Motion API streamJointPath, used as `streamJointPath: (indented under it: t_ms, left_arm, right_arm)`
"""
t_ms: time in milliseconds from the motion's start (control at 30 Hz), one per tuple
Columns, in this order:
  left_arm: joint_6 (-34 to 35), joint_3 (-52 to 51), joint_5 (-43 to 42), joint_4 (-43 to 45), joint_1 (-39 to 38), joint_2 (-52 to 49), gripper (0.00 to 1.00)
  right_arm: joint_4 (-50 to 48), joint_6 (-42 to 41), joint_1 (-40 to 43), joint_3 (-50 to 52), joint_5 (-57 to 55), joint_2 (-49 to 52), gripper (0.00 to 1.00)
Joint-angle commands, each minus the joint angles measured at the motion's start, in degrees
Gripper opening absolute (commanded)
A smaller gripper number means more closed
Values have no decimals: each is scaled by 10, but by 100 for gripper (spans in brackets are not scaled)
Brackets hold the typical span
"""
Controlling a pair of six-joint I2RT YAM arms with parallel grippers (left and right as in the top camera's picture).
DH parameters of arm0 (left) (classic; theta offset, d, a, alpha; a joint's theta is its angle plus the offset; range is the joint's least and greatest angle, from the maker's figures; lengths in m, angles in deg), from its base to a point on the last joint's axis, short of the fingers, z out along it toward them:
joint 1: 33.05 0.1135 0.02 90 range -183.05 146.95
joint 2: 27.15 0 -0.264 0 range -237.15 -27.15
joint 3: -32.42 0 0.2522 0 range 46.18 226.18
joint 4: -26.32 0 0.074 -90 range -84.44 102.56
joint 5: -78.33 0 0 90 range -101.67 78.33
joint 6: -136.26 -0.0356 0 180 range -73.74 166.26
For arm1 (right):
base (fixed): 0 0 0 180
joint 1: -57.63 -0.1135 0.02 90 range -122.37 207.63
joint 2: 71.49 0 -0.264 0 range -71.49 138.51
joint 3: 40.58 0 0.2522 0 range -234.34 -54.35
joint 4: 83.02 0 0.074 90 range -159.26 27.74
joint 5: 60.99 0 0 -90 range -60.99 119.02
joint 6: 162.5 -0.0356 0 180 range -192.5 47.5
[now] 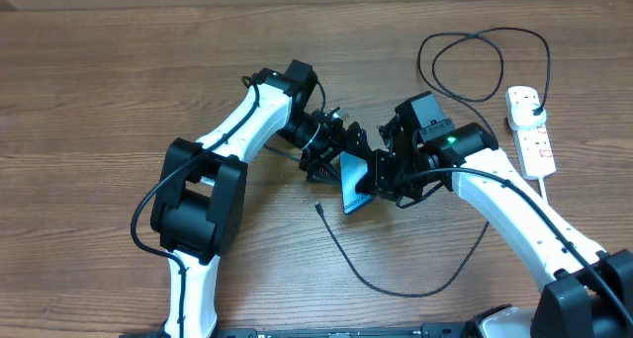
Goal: Plug charger to phone and switch on socket
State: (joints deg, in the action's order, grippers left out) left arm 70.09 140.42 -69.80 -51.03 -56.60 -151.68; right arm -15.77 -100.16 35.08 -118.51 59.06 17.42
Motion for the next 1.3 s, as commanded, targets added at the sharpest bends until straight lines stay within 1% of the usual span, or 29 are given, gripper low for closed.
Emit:
streamJointPath:
  t_ms: [0, 67, 133, 167, 200, 300, 433, 567, 733, 800, 867, 967, 1033, 1100, 1133, 1167, 1200, 1267]
  left_arm:
    - [-8, 4, 57, 14, 0, 22, 100]
    - [-12, 4, 45, 33, 2, 22, 100]
    - [-30, 4, -3, 60, 2, 22, 100]
    - [-58, 4, -79, 92, 3, 22, 100]
    - [-69, 4, -121, 108, 5, 22, 100]
    - [-89, 4, -222, 157, 12, 22, 97]
    - [-105, 4, -319, 210, 24, 22, 95]
    - [-106, 4, -325, 223, 29, 22, 89]
    - [-105, 4, -325, 246, 29, 23, 74]
    - [-103, 4, -325, 264, 29, 24, 72]
    - [-88, 4, -325, 288, 29, 24, 68]
    - [-46, 5, -325, 333, 30, 24, 63]
    - [-14, 5, -325, 370, 30, 24, 53]
    - [20, 5, -325, 410, 30, 24, 34]
    - [37, 5, -325, 430, 30, 24, 26]
    - [56, 5, -325, 454, 30, 24, 21]
    - [73, 5, -325, 472, 31, 24, 18]
    - [116, 5, -325, 516, 31, 24, 18]
  right_arm:
    - [-20, -5, -2, -2, 26, 0, 4]
    - [-30, -7, -2, -2, 27, 0, 4]
    - [-40, -7, -2, -2, 26, 0, 4]
    - [-47, -7, -2, -2, 27, 0, 4]
    - [-51, -7, -1, -2, 28, 0, 4]
    - [-67, -6, 14, -3, 56, 0, 4]
    - [-97, -4, 55, -3, 122, 0, 4]
    - [-126, 16, 92, -3, 179, 0, 4]
    - [-148, 22, 98, -3, 185, 0, 4]
    - [-158, 22, 98, -3, 185, 0, 4]
    - [-163, 22, 98, -3, 183, 0, 4]
    - [-161, 22, 98, -3, 172, 0, 4]
    - [-161, 22, 98, -3, 166, 0, 4]
    - [-161, 22, 98, -3, 160, 0, 4]
    - [-161, 22, 99, -3, 158, 0, 4]
    - [-160, 22, 99, -3, 155, 0, 4]
    - [-159, 23, 99, -3, 152, 0, 4]
    - [-157, 24, 99, -3, 147, 0, 4]
